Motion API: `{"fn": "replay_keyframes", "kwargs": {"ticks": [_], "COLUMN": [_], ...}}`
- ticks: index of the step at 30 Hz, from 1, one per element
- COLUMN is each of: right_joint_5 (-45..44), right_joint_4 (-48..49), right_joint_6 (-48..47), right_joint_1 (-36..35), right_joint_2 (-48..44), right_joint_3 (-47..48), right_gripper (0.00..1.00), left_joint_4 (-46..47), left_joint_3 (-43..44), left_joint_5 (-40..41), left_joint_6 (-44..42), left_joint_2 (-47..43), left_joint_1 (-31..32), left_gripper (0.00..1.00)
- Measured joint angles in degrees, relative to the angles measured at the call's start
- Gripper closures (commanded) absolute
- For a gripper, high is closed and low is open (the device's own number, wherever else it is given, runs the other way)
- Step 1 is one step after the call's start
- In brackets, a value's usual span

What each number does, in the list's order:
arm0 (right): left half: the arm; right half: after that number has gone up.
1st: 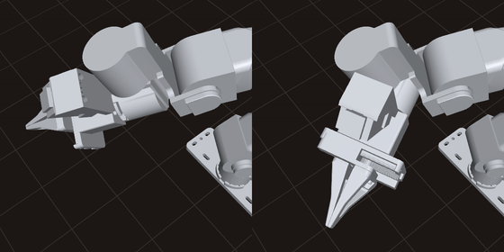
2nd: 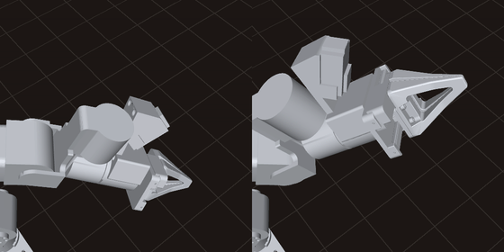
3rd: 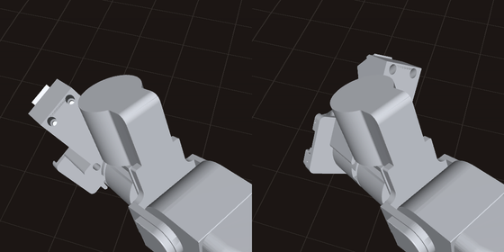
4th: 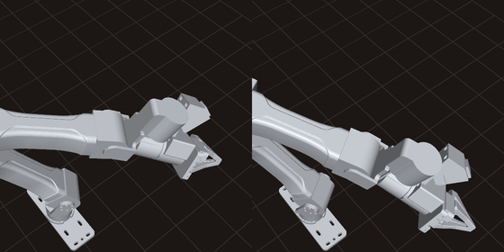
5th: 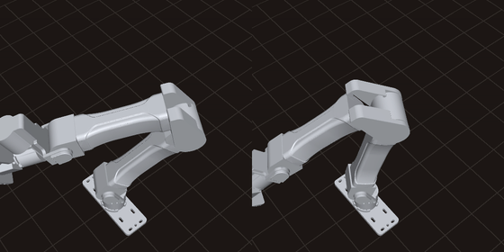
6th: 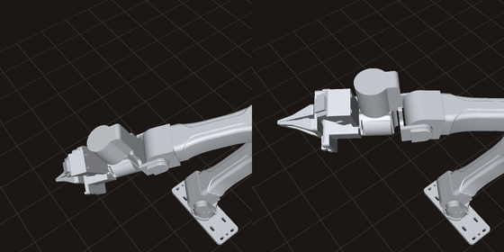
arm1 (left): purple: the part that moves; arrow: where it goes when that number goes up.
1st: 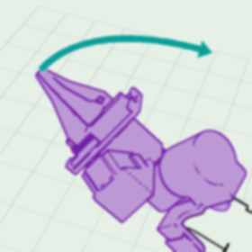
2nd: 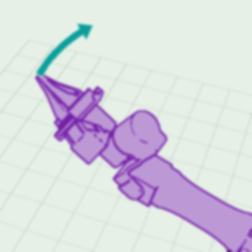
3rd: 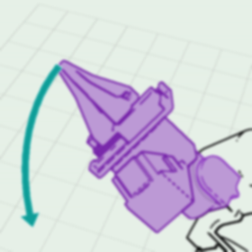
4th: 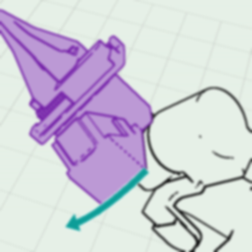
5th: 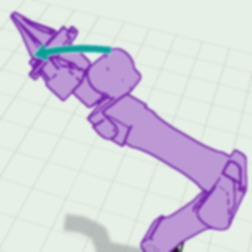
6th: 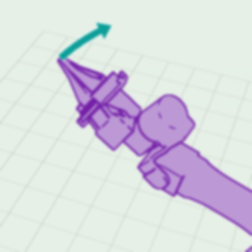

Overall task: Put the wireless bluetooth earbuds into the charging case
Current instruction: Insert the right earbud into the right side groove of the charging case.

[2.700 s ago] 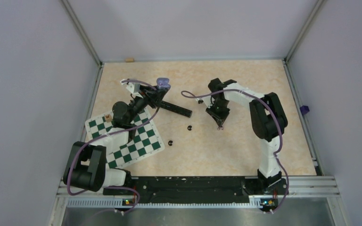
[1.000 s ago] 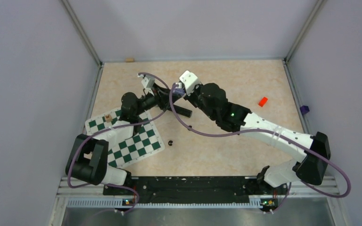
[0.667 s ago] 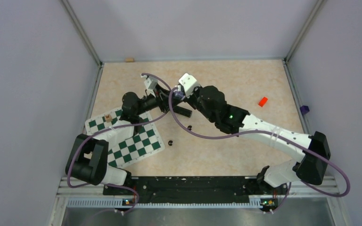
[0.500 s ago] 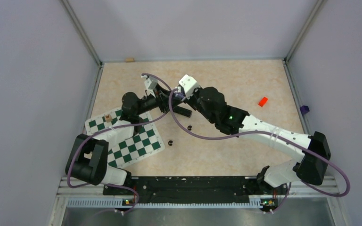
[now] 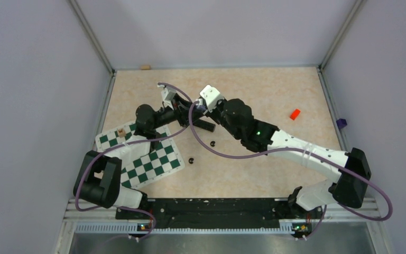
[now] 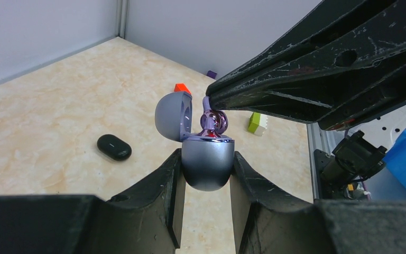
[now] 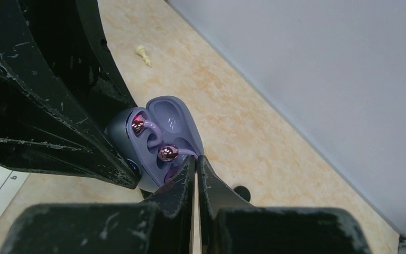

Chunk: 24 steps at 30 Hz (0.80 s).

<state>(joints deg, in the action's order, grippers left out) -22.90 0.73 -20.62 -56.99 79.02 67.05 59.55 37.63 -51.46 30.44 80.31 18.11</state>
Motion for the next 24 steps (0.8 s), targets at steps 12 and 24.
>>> {"fn": "replay_keyframes", "kwargs": {"ticks": [12, 24], "right_joint_5": [-0.2, -0.2], "right_joint_4": [0.3, 1.6], "right_joint_6": [-0.8, -1.3], "right_joint_1": [0.0, -0.3], "right_joint_2": [0.0, -0.8], "right_joint_3": [-0.4, -1.9], "right_gripper": [1.0, 1.0], "left_joint_4": [0.9, 2.2], "left_joint_3": [0.0, 0.0], "left_joint_5": [-0.2, -0.6], "left_joint_6": [1.0, 1.4], "left_joint_2": [0.0, 0.0], "left_joint_1": [0.0, 0.0], "left_gripper": [1.0, 1.0]}}
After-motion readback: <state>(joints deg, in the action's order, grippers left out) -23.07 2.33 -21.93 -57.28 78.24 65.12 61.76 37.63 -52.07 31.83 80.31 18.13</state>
